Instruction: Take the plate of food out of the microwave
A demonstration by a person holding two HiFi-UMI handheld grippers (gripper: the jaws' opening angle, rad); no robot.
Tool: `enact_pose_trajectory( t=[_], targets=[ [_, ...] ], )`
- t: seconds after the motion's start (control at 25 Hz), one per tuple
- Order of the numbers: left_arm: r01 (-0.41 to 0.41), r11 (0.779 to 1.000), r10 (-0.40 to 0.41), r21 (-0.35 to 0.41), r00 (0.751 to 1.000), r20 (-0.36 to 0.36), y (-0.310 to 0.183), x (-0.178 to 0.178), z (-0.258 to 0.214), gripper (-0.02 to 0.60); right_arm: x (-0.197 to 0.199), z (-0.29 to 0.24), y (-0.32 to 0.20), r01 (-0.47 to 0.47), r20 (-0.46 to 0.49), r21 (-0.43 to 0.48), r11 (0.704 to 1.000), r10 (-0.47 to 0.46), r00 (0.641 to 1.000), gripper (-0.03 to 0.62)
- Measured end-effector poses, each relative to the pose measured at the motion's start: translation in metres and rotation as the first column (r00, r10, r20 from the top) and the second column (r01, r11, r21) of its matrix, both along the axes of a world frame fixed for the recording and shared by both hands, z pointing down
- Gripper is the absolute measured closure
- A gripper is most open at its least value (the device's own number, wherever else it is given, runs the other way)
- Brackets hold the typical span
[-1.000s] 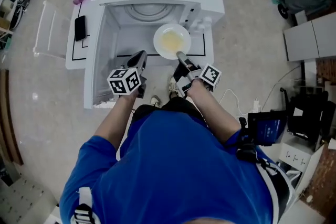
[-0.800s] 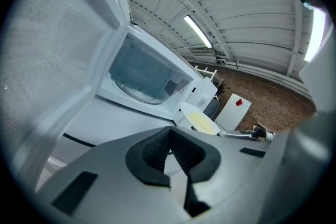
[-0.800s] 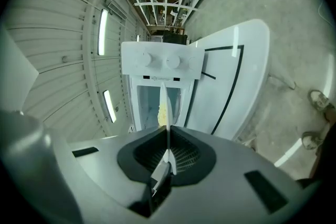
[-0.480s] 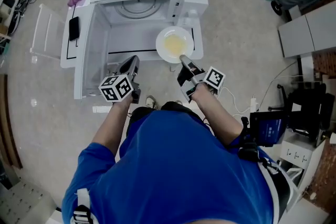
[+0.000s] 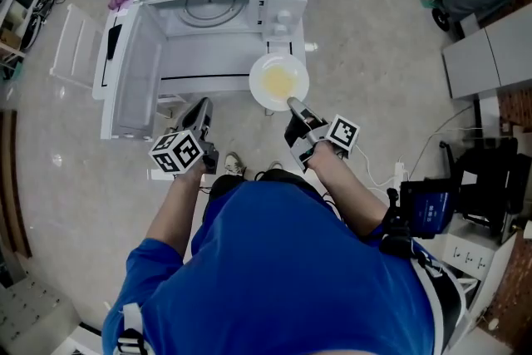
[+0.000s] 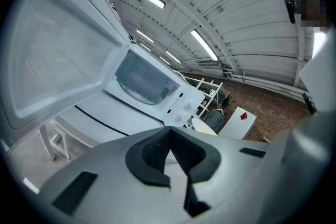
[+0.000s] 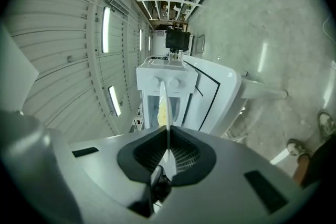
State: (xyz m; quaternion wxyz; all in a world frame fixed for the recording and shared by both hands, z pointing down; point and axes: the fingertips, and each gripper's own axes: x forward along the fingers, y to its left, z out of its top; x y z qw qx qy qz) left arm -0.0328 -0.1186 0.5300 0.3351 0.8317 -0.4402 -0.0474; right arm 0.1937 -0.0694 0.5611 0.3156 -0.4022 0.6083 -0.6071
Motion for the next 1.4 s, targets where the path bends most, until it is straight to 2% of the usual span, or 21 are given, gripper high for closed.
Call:
enact_pose_trajectory(
  t=[0.36,1.4],
  targets=[
    [0.032,0.999,-0.032,0.006,0.999,0.001,0.018,0.004,-0.001,0.572,0.017,0.001,0.013,0.018,-0.003,0.004,1.0,-0.018,1.0,0.574],
    [0.05,0.998,-0.049,0.03,0.999,-0.016,0.014,-0.007,-0.01,0.572,-0.008,-0.004,0.001,0.064,0.009,0.026,0.998,-0.064,0.998,0.574]
  ],
)
